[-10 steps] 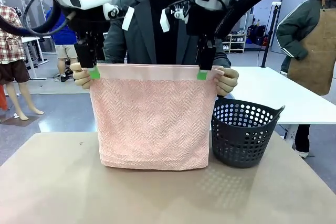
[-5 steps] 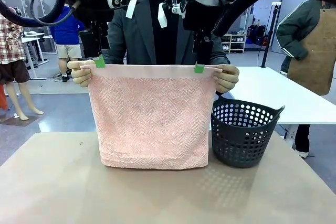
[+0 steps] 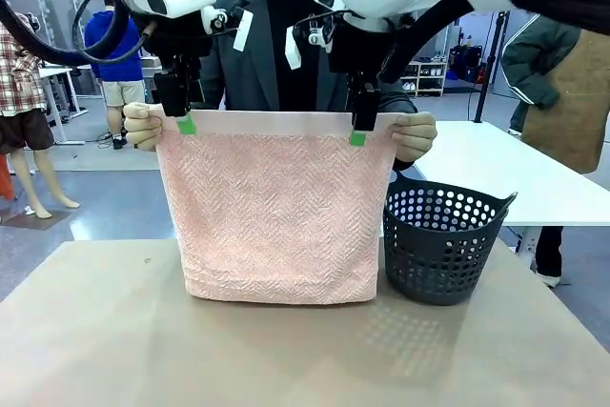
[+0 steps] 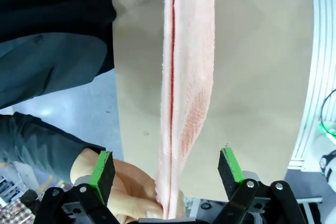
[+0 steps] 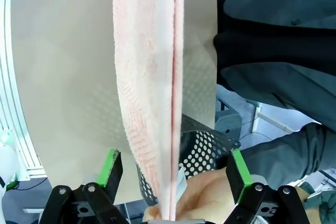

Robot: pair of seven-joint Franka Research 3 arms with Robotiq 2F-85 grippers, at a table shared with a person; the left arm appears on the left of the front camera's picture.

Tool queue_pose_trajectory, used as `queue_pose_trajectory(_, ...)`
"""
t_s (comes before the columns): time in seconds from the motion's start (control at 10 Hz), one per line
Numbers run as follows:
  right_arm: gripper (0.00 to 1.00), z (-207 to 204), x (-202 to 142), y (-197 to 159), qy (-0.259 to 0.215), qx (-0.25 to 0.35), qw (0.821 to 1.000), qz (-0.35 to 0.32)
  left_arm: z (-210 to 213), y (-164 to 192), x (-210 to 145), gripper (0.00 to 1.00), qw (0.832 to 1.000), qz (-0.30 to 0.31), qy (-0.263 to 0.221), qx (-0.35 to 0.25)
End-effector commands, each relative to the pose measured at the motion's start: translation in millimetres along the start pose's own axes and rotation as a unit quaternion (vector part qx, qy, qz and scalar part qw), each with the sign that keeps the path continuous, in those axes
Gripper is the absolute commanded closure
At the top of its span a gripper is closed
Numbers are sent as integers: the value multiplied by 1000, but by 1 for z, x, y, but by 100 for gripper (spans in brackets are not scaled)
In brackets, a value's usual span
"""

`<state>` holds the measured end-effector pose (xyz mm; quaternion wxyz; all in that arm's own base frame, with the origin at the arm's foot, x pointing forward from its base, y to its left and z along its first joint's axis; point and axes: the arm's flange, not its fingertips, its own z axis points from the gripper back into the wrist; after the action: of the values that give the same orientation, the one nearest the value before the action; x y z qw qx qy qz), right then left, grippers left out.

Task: Fold the towel.
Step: Release the end of the 100 cm Hotel Towel you were holding and grab the top end of the folded side.

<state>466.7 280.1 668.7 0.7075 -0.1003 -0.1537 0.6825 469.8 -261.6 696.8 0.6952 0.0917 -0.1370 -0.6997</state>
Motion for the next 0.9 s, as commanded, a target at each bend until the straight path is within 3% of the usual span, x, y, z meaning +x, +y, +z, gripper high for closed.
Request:
queue_pose_trajectory(0.0,0,-17,1,-11,12,14,1000,0,-15,8,-6,0,1000,-13,-14,-13)
queue_pose_trajectory(0.2,0,-29,-2,-11,19,32,999,-9,-31,10,-10,0,1000,-7,-12,-24)
queue_pose_trajectory(0.3,19,-30,-2,-10,22,31,999,-10,-36,9,-10,26,1000,-13,-16,-22)
queue_pose_trajectory(0.4,60,-30,-3,-11,20,24,999,-8,-40,9,-10,60,999,-24,-19,-21)
queue_pose_trajectory(0.5,79,-29,-4,-10,12,26,1000,-7,-42,8,-10,86,999,-23,-19,-27)
queue_pose_trajectory(0.6,100,-29,-4,-10,13,27,1000,-8,-44,7,-9,66,999,-19,-17,-29)
queue_pose_trajectory(0.7,100,-29,-4,-10,13,28,999,-10,-45,6,-9,100,999,-19,-19,-30)
queue_pose_trajectory(0.8,100,-29,-4,-10,14,28,999,-13,-45,5,-9,100,999,-18,-20,-31)
